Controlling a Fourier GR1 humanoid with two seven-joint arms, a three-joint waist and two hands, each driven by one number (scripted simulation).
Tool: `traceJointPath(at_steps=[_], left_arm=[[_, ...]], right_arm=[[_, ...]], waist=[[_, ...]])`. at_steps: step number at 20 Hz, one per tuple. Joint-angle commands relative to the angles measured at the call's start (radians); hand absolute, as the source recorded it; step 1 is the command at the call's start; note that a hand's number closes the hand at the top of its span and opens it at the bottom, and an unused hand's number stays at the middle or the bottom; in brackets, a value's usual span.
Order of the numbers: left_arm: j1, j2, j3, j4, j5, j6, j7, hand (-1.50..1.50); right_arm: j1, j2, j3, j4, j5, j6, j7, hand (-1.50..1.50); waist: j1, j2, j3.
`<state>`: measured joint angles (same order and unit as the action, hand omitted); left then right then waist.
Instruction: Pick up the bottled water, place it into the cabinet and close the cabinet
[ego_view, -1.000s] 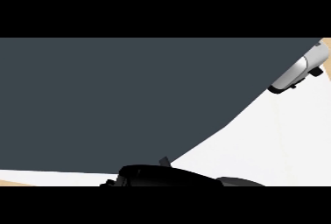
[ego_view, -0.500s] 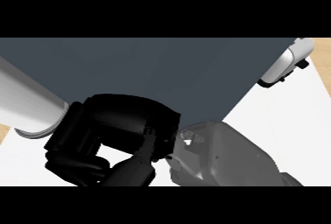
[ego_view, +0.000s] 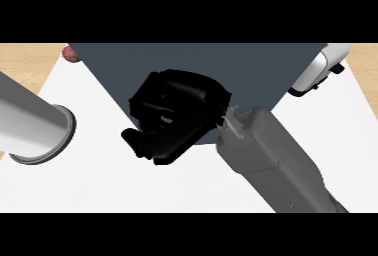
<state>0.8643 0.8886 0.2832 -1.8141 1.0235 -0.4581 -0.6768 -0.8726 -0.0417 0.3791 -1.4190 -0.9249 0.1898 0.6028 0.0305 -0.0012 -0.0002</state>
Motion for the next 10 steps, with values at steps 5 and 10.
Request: traceJointPath(at_steps=[5, 10], left_arm=[[-0.014, -0.095, 0.011, -0.013, -0.066, -0.058, 0.022, -1.50], [-0.017, -0.077, 0.054, -0.043, -0.021, -0.069, 0.071, -1.50]], right_arm=[[-0.017, -0.045, -0.120, 0.162, 0.086, 0.101, -0.115, 1.50], [-0.089, -0.090, -0.192, 0.294, 0.162, 0.197, -0.235, 1.50]], waist=[[-0.011, 0.003, 0.000], [0.003, 0.009, 0.001]])
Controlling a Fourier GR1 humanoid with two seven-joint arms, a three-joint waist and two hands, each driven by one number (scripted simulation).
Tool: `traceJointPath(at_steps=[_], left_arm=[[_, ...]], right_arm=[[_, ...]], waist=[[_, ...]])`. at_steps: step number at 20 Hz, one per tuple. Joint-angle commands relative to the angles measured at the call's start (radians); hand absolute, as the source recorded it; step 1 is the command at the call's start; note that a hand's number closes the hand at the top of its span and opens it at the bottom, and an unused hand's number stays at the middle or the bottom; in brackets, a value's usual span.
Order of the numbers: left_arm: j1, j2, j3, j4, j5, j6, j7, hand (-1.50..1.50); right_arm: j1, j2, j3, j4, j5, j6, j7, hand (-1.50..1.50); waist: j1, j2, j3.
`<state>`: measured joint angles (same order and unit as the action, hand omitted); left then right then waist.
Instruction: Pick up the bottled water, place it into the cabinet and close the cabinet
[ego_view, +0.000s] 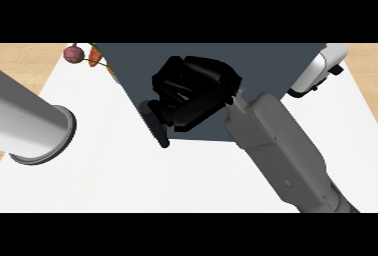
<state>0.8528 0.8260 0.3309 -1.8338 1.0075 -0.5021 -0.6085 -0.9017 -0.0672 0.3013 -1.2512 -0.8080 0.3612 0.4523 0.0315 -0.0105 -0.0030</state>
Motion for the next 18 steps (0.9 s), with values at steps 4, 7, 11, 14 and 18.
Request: traceJointPath(at_steps=[4, 7, 11, 14, 18], left_arm=[[-0.032, -0.030, 0.012, 0.020, -0.006, -0.058, 0.011, -1.50], [-0.026, -0.044, 0.019, 0.033, -0.025, -0.049, 0.030, -1.50], [-0.052, -0.055, 0.002, 0.015, -0.035, -0.035, 0.040, -1.50], [-0.048, -0.040, 0.019, -0.006, -0.019, -0.035, 0.061, -1.50], [-0.082, -0.067, -0.021, -0.013, -0.065, -0.033, 0.061, -1.50]], right_arm=[[-0.150, -0.032, -0.136, 0.135, 0.095, -0.049, -0.104, 1.50], [-0.099, 0.007, -0.105, 0.096, 0.168, -0.091, -0.178, -1.50], [-0.185, -0.009, -0.139, 0.124, 0.211, -0.137, -0.191, -1.50], [-0.218, -0.040, -0.176, 0.102, 0.195, -0.171, -0.150, -1.50], [-0.196, -0.039, -0.176, 0.145, 0.222, -0.147, -0.203, -1.50]], waist=[[0.003, 0.016, 0.002], [-0.007, 0.012, 0.002], [0.002, 0.016, 0.001], [0.001, 0.013, 0.002], [0.008, 0.021, 0.002]])
